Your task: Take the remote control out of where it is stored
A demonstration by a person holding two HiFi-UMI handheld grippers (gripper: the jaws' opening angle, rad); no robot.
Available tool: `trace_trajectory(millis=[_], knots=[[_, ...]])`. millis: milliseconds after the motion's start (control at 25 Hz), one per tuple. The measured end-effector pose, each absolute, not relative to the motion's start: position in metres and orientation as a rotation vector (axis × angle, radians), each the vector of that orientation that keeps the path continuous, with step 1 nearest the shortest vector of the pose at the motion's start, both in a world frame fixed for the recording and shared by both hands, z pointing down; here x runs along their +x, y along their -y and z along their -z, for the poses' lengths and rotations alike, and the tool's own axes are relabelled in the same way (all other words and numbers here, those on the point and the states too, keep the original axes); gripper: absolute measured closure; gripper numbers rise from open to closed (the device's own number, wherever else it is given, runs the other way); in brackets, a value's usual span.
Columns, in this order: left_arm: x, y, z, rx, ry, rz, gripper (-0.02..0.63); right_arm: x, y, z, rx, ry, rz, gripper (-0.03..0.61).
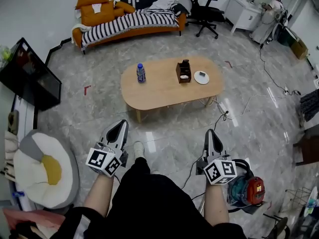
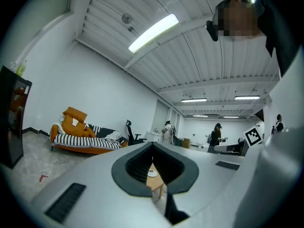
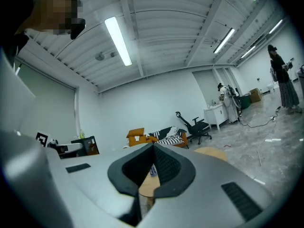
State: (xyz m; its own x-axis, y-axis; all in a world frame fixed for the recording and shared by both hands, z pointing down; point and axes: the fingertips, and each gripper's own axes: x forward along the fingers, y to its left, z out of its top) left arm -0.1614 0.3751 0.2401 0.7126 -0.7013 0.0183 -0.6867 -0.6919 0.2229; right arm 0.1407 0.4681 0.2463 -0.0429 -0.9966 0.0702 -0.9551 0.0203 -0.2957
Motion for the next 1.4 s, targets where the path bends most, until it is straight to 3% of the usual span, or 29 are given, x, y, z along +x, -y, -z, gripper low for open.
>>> trace_trajectory(millis=[1080,1400], knots=[[-0.139,-0.131,-0.261,2.757,0.943,-0.020,0.606,0.146,-0.251,-0.260,-2.292,-2.020,0.369,0.572],[-0.148,-0.083,-0.279,2.764,0.877,-0.056,0.606,0.118,-0.201,-0.284,-2.351,-2.075,0.413,0.571]])
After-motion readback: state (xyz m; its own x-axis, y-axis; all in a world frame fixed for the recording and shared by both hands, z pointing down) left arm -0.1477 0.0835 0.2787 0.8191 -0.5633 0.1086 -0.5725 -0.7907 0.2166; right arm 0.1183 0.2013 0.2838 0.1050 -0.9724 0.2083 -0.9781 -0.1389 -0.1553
